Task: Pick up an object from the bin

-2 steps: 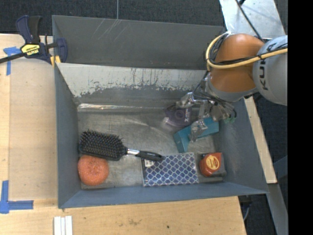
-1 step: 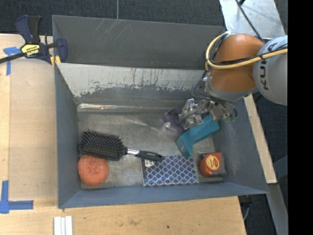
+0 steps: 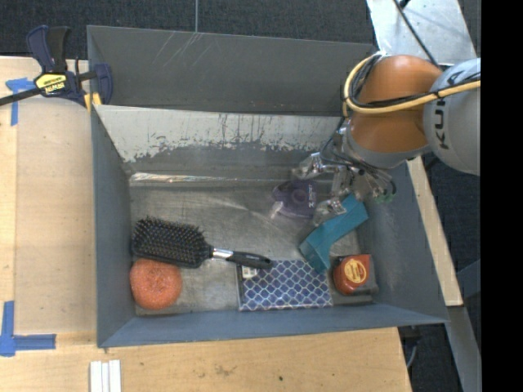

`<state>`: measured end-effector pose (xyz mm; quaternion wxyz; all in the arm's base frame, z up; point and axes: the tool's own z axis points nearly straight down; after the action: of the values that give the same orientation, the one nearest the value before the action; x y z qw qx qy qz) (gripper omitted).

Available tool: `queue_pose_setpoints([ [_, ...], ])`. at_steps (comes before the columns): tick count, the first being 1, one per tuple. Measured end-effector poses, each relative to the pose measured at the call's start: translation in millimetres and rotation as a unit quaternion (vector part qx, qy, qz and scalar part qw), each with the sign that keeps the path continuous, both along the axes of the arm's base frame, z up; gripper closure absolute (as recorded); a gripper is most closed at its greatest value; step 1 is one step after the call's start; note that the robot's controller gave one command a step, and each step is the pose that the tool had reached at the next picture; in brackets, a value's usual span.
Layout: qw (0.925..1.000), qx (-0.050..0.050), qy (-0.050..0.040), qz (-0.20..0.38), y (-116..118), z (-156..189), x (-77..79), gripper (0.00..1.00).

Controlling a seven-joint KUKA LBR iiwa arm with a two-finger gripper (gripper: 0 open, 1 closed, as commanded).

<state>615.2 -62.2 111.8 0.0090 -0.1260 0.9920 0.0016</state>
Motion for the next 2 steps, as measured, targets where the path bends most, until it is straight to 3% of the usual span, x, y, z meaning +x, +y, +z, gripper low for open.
queue_pose_setpoints([
  [1,1.0,-0.002,0.0053,0.0,-2.4,-3.2,-3.1,1.0],
  [2,1.0,-0.002,-0.0003,0.0,-1.9,0.0,-0.1,0.0],
])
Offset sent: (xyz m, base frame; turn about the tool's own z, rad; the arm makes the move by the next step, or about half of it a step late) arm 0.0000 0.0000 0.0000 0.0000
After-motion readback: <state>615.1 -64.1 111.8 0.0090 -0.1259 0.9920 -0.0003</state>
